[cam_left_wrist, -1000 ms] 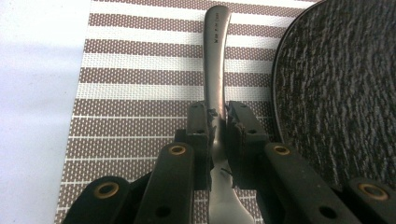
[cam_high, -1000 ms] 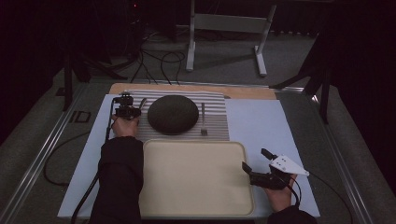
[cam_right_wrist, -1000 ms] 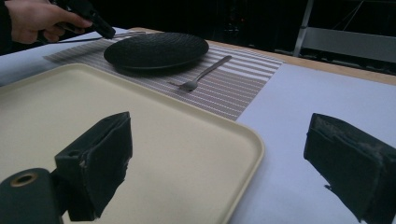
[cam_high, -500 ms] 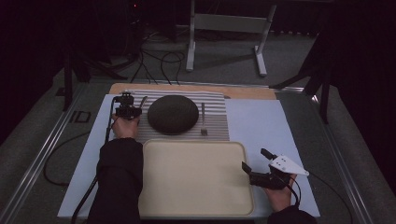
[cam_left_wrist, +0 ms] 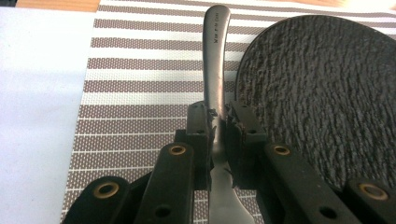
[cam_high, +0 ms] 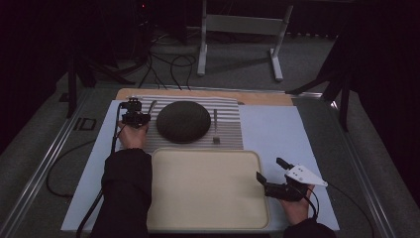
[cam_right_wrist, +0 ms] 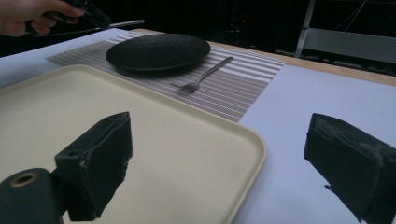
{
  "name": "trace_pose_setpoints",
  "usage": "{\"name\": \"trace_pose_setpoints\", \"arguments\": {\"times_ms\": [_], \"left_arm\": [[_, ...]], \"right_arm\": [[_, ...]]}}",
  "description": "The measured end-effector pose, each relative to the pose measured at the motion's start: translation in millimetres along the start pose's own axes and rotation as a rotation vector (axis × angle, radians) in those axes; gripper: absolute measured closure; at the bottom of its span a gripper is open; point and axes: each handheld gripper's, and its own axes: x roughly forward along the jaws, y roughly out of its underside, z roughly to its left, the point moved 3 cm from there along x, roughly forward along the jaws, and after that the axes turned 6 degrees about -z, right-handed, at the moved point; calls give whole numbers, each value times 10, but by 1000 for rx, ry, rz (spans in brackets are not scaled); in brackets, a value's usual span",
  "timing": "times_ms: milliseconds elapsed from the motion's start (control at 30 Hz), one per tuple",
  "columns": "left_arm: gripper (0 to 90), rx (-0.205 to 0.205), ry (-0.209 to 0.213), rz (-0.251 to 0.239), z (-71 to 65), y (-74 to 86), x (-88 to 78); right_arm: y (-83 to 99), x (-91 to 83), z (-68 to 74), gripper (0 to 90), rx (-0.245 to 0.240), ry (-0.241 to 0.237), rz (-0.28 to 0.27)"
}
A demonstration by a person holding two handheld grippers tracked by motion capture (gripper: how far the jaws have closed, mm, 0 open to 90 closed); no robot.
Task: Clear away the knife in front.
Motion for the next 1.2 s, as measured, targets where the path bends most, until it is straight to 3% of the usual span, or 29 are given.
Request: {"name": "trace_pose_setpoints", "arguments": {"times_ms": [700, 1000, 1200], "left_arm": [[805, 8, -12, -43, -24, -70, -285], [805, 19, -19, -68, -112, -40, -397], [804, 16, -2, -88, -174, 19, -454]], "right_arm": [[-2, 6, 6, 78, -1, -3, -1], [-3, 7, 8, 78, 1, -5, -2], [-2, 13, 11, 78, 0, -7, -3]]}}
